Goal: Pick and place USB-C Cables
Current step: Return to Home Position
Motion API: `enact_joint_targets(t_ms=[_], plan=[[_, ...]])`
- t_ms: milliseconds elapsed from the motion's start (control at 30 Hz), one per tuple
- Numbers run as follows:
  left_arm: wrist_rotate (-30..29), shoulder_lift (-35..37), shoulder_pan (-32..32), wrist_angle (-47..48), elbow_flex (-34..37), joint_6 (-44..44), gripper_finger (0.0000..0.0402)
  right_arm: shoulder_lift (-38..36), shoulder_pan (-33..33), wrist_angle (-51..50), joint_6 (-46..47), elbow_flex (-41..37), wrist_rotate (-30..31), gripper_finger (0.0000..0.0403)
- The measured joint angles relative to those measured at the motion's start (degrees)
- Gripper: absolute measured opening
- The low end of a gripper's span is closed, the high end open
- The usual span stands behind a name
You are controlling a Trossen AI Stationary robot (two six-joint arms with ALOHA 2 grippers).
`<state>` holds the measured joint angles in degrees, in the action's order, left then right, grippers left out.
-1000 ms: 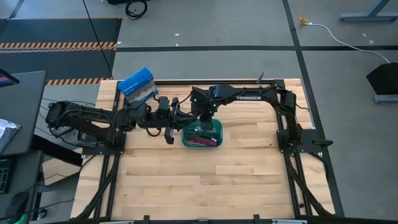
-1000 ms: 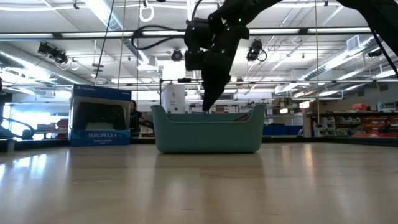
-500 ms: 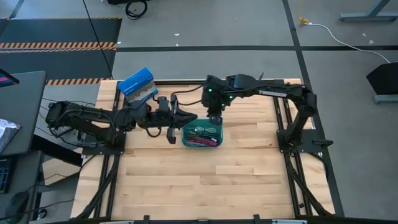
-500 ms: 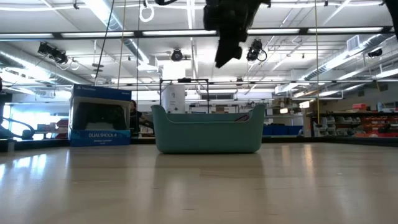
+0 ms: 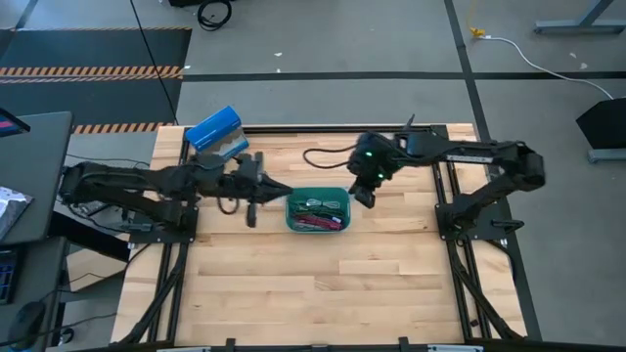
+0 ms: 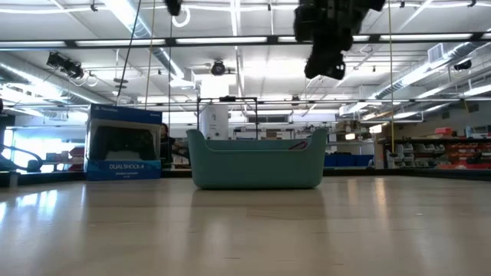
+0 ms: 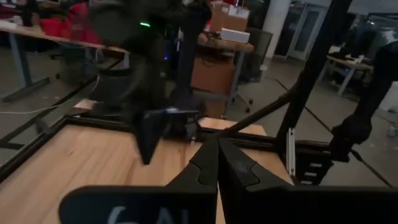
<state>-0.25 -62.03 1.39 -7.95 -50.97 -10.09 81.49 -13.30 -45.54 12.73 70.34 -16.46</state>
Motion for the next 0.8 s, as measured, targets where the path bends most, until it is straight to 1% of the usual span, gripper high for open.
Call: enact_joint_targets(t_ms=[133, 200, 333, 400, 500, 567, 633, 700, 800], plan=[[-0.1, 8.9, -0.7, 4.9, 4.1, -0.9, 0.0002, -7.6, 1.6, 8.8, 2.7, -9.3, -1.2, 0.0003], [-0.1, 13.4, -0.7, 6.7, 7.1, -1.6, 0.0001, -11.3, 2.4, 13.2, 2.5, -13.2, -1.4, 0.0003], [-1.3, 20.5, -0.4, 6.9, 13.9, -2.8, 0.0001, -17.7, 3.6, 21.8, 4.0, -19.7, -1.1, 0.0002], [-1.5, 22.9, -0.2, 4.6, 17.3, -2.7, 0.0001, -20.2, 3.8, 22.5, 5.7, -21.5, 0.5, 0.0002], [-1.6, 25.9, 0.4, 1.4, 21.7, -2.3, 0.0001, -23.3, 3.8, 19.7, 2.2, -23.6, 0.4, 0.0002], [-1.5, 27.2, 0.5, -1.2, 24.5, -2.3, 0.0001, -24.3, 4.0, 18.4, 2.3, -24.0, 0.6, 0.0002], [-1.5, 28.5, 0.5, -3.9, 27.3, -2.3, 0.0001, -24.9, 4.0, 20.3, 3.0, -24.7, 1.9, 0.0003], [-1.8, 29.3, 0.3, -7.7, 30.3, -2.2, 0.0001, -25.2, 4.0, 26.7, 2.7, -26.5, 2.5, 0.0003], [-2.4, 30.1, -0.3, -15.7, 35.9, -2.3, 0.0000, -25.6, 4.0, 40.9, 4.4, -31.6, 2.3, 0.0002]])
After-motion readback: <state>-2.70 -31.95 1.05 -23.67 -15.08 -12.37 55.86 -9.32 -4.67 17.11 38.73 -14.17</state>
